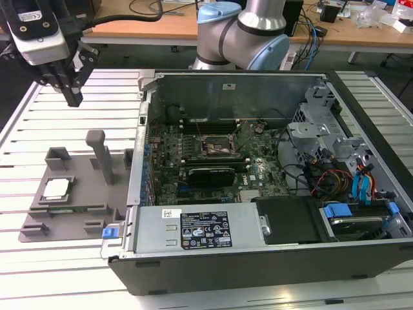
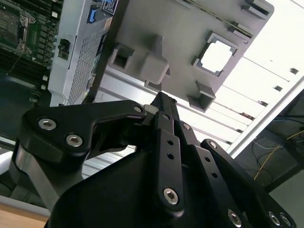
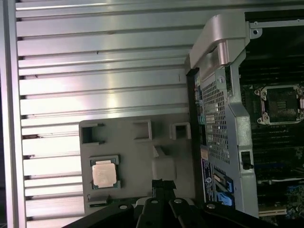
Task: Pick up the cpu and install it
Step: 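Reach for the cpu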
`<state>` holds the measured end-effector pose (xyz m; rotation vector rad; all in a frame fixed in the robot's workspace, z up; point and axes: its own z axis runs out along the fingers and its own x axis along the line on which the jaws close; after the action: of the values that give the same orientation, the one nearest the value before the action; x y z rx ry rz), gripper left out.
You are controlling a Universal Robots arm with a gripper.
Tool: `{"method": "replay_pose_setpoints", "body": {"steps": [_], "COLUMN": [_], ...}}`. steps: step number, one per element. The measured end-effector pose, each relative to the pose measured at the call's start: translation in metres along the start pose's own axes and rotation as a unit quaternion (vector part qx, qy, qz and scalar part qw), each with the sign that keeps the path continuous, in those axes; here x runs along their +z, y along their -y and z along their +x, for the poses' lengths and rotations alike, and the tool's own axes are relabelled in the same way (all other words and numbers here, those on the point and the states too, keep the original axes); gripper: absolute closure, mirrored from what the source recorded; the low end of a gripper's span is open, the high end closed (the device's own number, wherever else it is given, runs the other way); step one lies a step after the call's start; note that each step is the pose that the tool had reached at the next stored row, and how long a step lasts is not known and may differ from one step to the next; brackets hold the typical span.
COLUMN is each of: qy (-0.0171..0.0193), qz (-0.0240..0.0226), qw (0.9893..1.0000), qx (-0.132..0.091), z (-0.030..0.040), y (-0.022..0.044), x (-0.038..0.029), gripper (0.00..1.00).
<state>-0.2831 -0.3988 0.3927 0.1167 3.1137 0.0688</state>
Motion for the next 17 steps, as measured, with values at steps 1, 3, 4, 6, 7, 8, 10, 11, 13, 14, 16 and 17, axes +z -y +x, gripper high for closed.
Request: {"method": "replay_pose_setpoints", "body": {"steps": [1, 3, 4, 6, 7, 8, 10, 11, 13, 14, 16, 17], "qy": [0.0000, 0.0000, 0.0000, 0.0000, 0.0000, 0.0000, 0.0000, 0.0000, 0.0000, 0.0000, 0.0000, 0.0000], "qz": [0.0000, 0.0000, 0.0000, 0.0000, 0.0000, 0.0000, 0.0000, 0.0000, 0.0000, 0.0000, 0.0000, 0.0000], "qw": [1.0000, 1.0000, 1.0000, 1.0000, 1.0000, 1.0000, 1.0000, 1.0000, 1.0000, 1.0000, 1.0000, 1.0000], "qx": [0.000, 0.000, 0.000, 0.000, 0.000, 0.000, 0.000, 0.000, 0.000, 0.000, 0.000, 0.000], "z": [0.0015, 0.0048, 0.0081, 0.0121, 0.0134, 0.0154, 0.0223, 0.0233, 0.0263, 0.0288, 0.0341, 0.0350], "y": [0.0001, 0.0004, 0.0006, 0.0009, 0.0010, 0.0011, 0.0017, 0.0017, 0.0020, 0.0022, 0.0026, 0.0026], "x": [0.0000, -0.0001, -0.0002, -0.0003, -0.0003, -0.0003, -0.0005, -0.0005, -0.0005, -0.0006, -0.0006, -0.0007], "gripper": [0.89, 0.89, 0.89, 0.89, 0.89, 0.89, 0.89, 0.89, 0.89, 0.89, 0.89, 0.89]}}
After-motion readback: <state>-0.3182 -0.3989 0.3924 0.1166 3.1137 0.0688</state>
